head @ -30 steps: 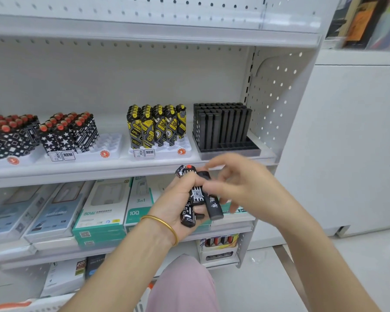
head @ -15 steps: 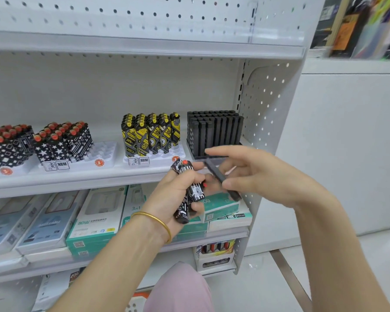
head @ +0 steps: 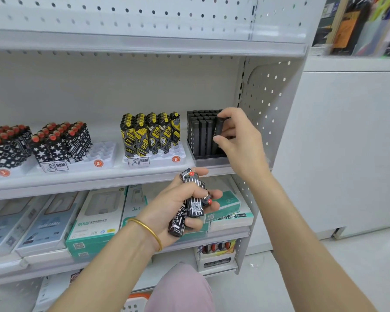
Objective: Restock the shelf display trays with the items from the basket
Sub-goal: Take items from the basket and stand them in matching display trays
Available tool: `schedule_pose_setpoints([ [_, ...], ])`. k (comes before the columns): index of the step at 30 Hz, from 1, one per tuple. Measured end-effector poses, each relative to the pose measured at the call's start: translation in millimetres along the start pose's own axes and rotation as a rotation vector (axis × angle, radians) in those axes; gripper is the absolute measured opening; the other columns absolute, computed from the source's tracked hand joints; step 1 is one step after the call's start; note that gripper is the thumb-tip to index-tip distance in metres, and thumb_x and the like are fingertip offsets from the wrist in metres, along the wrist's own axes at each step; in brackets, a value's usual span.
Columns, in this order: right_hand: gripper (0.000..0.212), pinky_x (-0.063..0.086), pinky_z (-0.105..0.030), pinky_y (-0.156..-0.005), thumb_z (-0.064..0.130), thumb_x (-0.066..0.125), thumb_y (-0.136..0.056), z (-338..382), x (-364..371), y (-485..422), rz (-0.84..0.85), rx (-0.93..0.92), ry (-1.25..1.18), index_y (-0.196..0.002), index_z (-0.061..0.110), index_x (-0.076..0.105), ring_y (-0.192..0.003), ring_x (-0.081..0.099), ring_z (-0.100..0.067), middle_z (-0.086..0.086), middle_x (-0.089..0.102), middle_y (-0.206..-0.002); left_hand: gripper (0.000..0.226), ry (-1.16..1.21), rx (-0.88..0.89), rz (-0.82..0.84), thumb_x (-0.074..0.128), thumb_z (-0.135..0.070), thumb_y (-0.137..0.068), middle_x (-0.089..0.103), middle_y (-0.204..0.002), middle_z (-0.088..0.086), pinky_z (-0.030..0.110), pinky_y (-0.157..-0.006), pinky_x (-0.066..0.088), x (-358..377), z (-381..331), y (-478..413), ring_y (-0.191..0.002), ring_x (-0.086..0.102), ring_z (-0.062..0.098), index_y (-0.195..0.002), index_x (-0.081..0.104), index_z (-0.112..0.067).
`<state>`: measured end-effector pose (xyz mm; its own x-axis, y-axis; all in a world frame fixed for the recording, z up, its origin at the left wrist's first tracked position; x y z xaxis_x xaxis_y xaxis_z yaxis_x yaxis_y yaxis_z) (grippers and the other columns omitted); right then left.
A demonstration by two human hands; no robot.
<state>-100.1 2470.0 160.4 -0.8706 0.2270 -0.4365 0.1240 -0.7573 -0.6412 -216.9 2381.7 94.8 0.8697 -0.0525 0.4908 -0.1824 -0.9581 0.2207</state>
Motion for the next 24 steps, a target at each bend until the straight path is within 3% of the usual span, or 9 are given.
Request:
schedule_pose_setpoints([
  [4, 0.038, 0.051, -0.037, -0.082, -0.002, 0.061, -0.080, 3.3, -0.1, -5.6, 0.045, -0.030, 0.027, -0.112, 0.018, 0.054, -0.078, 0.059, -0.022, 0.000, 0.052, -0.087, 0.040, 0.045, -0.017, 0.033, 0.040, 0.003, -0.087, 0.069, -0.084, 0.016, 0.011, -0.036, 0.023, -2.1, 0.6, -0.2, -0.055, 0.059, 0.019, -0.112, 0.054, -0.025],
  [8, 0.032, 0.050, -0.043, -0.083, 0.000, 0.058, -0.084, 4.8, -3.5, -11.0, 0.061, -0.037, 0.054, -0.112, 0.016, 0.056, -0.076, 0.060, -0.028, -0.002, 0.053, -0.082, 0.052, 0.055, -0.037, 0.070, 0.056, 0.005, -0.070, 0.070, -0.092, 0.017, 0.011, -0.033, 0.026, -3.8, 2.4, -2.5, -0.056, 0.061, 0.018, -0.114, 0.041, -0.018],
  [13, 0.025, 0.052, -0.047, -0.078, 0.010, 0.053, -0.089, 2.0, 2.3, -13.8, 0.006, -0.029, 0.095, -0.113, 0.017, 0.059, -0.083, 0.059, -0.030, 0.000, 0.052, -0.082, 0.044, 0.087, -0.023, 0.099, 0.053, -0.003, -0.067, 0.070, -0.093, 0.015, 0.012, -0.032, 0.025, -3.3, 1.5, -1.4, -0.055, 0.060, 0.018, -0.107, 0.045, -0.017],
  [16, 0.025, 0.051, -0.044, -0.078, 0.013, 0.052, -0.091, -0.9, 7.4, -10.1, -0.020, -0.034, 0.148, -0.116, 0.016, 0.057, -0.084, 0.057, -0.029, -0.002, 0.053, -0.085, 0.045, 0.086, -0.016, 0.113, 0.055, 0.006, -0.065, 0.070, -0.091, 0.014, 0.012, -0.032, 0.024, -2.2, 1.0, -0.3, -0.054, 0.058, 0.017, -0.104, 0.052, -0.016],
  [21, 0.036, 0.040, -0.029, -0.077, 0.011, 0.051, -0.092, 6.5, 3.3, 3.7, -0.107, -0.053, 0.245, -0.126, 0.020, 0.054, -0.086, 0.053, -0.020, -0.004, 0.058, -0.097, 0.041, 0.058, 0.006, 0.118, 0.052, -0.003, -0.067, 0.069, -0.089, 0.013, 0.012, -0.033, 0.023, -2.6, -0.1, -0.2, -0.052, 0.054, 0.014, -0.106, 0.058, -0.014],
  [24, 0.028, 0.042, -0.028, -0.077, 0.011, 0.054, -0.089, 22.8, -8.1, 17.3, -0.127, -0.054, 0.128, -0.115, 0.019, 0.063, -0.080, 0.052, -0.014, -0.002, 0.060, -0.092, 0.043, 0.015, 0.019, 0.117, 0.051, 0.000, -0.067, 0.069, -0.089, 0.014, 0.012, -0.032, 0.024, -5.2, 0.4, -0.7, -0.051, 0.052, 0.014, -0.107, 0.059, -0.012],
])
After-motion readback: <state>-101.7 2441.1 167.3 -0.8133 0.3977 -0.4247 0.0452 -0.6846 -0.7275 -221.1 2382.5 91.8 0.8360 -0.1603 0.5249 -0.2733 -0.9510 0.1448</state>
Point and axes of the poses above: each hand's wrist, its own y-axis away from the middle knuckle, its own x-axis out of the palm, z = x × y, the point moved 4 cm from there along -y, towards the middle knuckle
